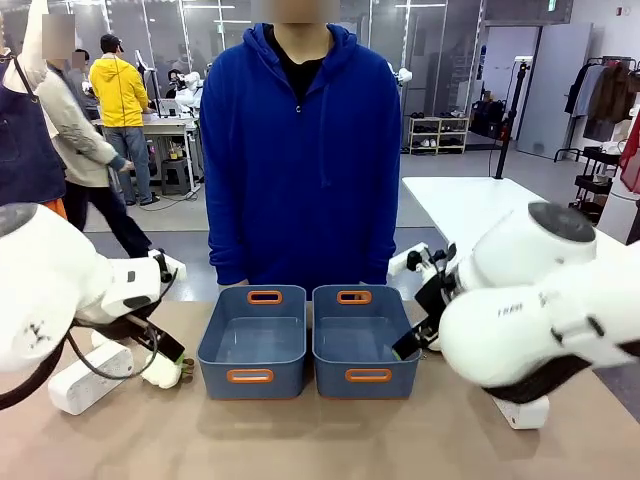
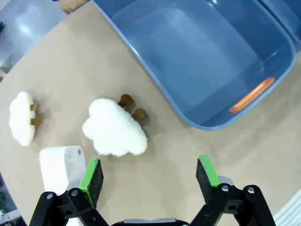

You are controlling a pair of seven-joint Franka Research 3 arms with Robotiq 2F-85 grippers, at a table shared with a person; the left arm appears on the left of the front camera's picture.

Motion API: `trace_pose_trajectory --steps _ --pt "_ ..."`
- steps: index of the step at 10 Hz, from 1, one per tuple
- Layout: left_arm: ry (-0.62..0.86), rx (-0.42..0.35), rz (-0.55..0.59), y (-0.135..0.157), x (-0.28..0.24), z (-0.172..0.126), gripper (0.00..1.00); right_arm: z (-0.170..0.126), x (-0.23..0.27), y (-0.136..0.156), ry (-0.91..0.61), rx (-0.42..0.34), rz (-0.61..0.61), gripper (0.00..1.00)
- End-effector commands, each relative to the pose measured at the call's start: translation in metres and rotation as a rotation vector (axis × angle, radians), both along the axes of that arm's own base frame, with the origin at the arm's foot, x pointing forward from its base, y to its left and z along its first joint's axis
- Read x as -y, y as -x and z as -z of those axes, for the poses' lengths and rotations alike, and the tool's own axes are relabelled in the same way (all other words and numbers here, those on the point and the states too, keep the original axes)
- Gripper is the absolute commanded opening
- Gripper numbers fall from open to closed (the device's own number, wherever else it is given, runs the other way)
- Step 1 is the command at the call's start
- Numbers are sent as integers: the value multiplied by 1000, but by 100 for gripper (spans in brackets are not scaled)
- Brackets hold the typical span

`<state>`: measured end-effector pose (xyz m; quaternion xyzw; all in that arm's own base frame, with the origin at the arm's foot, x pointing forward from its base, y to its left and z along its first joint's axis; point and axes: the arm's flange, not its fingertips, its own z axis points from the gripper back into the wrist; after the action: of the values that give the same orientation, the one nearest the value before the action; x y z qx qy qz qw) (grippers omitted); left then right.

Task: Sort the digital clocks into the basket.
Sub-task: Pick up the Digital clock from the table and place it into the empty Plastic storage basket.

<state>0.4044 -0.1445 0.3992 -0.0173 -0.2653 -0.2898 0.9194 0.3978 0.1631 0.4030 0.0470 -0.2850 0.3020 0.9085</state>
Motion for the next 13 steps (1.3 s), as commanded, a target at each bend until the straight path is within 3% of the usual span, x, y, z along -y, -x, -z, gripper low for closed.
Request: trace_pose_trajectory --steps 1,3,4,7,9,10,13 --pt "74 -76 41 4 -26 -44 100 -42 29 -8 -60 -57 -64 100" --pt "280 -183 99 15 -57 -73 100 -68 53 -11 -159 -115 -90 100" --pt "379 -168 89 20 -82 -86 100 -82 74 -11 -260 -113 -72 100" --pt "505 -33 -91 52 -162 -105 100 -105 153 15 -510 -58 -12 100" --pt "673 8 -34 93 -203 -104 100 -98 211 53 -671 -22 -4 100" --pt "720 44 -27 104 -218 -101 100 -89 233 59 -678 -3 67 100" --pt "775 60 -45 113 -240 -92 100 -71 264 69 -782 -2 47 100"
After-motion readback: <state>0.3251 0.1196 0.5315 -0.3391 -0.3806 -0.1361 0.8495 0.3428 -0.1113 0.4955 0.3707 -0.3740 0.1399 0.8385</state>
